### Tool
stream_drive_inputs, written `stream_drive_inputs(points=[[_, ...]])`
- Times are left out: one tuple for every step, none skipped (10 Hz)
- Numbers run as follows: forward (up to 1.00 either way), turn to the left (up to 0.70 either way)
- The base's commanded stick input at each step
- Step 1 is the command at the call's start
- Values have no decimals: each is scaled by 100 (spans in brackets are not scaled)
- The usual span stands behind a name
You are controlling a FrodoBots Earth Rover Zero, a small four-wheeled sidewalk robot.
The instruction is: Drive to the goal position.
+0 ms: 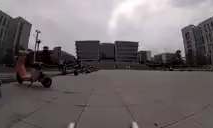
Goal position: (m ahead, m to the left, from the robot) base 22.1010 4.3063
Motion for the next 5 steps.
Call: stream_drive_inputs(points=[[70,0],[70,0],[70,0],[70,0],[70,0]])
